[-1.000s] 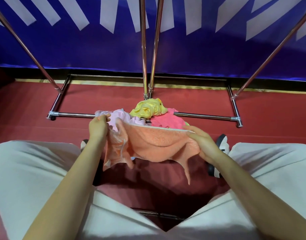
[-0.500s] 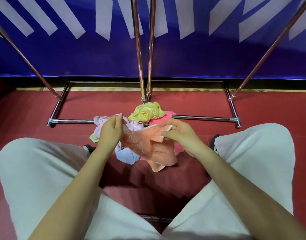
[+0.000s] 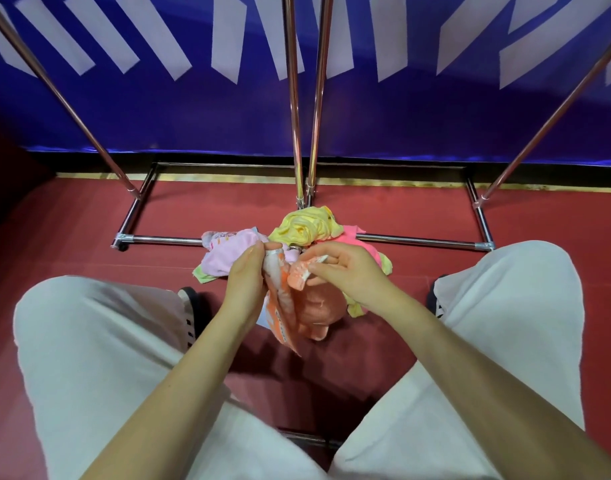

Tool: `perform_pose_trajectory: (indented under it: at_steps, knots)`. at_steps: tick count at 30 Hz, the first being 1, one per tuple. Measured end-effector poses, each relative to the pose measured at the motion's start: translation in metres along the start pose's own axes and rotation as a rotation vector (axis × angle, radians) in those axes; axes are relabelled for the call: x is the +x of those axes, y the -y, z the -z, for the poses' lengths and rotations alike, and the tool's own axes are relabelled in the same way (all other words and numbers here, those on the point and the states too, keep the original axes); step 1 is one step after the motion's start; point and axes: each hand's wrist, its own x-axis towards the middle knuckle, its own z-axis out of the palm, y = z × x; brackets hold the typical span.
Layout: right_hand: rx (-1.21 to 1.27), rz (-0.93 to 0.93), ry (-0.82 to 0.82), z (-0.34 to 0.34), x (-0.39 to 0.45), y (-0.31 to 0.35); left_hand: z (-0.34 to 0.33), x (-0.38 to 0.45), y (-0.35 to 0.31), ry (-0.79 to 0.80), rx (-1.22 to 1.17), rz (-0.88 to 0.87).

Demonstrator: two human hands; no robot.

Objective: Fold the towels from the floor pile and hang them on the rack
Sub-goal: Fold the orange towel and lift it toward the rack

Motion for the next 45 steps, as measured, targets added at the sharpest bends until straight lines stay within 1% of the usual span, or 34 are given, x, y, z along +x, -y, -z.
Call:
perform_pose_trajectory:
  at_steps: [2, 5, 8, 11, 15, 18, 20, 23, 26, 28, 30, 31, 33, 35, 37, 39, 41, 43, 45]
  knots:
    - [-0.008, -0.018, 0.024, 0.000, 0.001, -0.002, 0.004, 0.001, 0.002, 0.036, -0.085, 0.031]
    - [-0.026, -0.023, 0.046, 0.000, -0.001, -0.003, 0.006, -0.001, 0.001, 0.027, -0.132, 0.053]
    - [-0.053, -0.002, 0.034, 0.000, -0.001, -0.005, 0.007, -0.004, 0.004, 0.067, -0.125, 0.101]
    - [-0.096, 0.004, 0.027, 0.000, -0.002, -0.008, 0.006, -0.009, 0.003, 0.060, -0.145, 0.146]
    - [-0.144, 0.016, 0.014, 0.000, -0.004, -0.007, 0.000, -0.015, -0.001, 0.144, -0.106, 0.118]
    - [-0.209, 0.034, -0.042, 0.000, -0.005, -0.008, -0.002, -0.014, -0.003, 0.065, -0.086, 0.094]
    - [-0.275, 0.063, -0.075, 0.002, -0.003, -0.012, -0.003, -0.016, -0.002, 0.040, -0.104, 0.106]
    - [-0.454, 0.149, -0.132, 0.007, -0.002, -0.018, -0.005, -0.017, 0.002, 0.031, -0.148, 0.095]
    - [-0.726, 0.359, -0.231, 0.011, -0.002, -0.021, -0.005, -0.016, 0.005, 0.011, -0.199, 0.126]
    - [-0.790, 0.457, -0.292, 0.010, -0.001, -0.020, -0.007, -0.016, 0.004, 0.008, -0.226, 0.135]
    - [-0.759, 0.475, -0.298, 0.009, 0.001, -0.019, -0.010, -0.019, -0.001, 0.014, -0.289, 0.130]
    - [-0.704, 0.462, -0.280, 0.008, 0.001, -0.018, -0.011, -0.021, -0.003, 0.006, -0.327, 0.134]
    - [-0.542, 0.366, -0.238, 0.005, 0.001, -0.015, -0.014, -0.021, -0.003, -0.004, -0.358, 0.135]
    - [-0.440, 0.287, -0.214, -0.002, -0.002, -0.012, -0.017, -0.021, -0.004, 0.004, -0.349, 0.138]
    - [-0.382, 0.247, -0.201, -0.008, -0.004, -0.011, -0.020, -0.021, -0.003, 0.059, -0.324, 0.153]
    - [-0.346, 0.241, -0.214, -0.012, -0.004, -0.010, -0.024, -0.024, -0.006, 0.168, -0.316, 0.157]
    - [-0.301, 0.232, -0.243, -0.013, -0.002, -0.009, -0.028, -0.025, -0.007, 0.224, -0.321, 0.118]
    - [-0.265, 0.239, -0.260, -0.013, 0.001, -0.008, -0.030, -0.023, -0.005, 0.226, -0.308, 0.072]
    - [-0.236, 0.233, -0.264, -0.012, 0.003, -0.007, -0.032, -0.021, -0.003, 0.195, -0.285, 0.052]
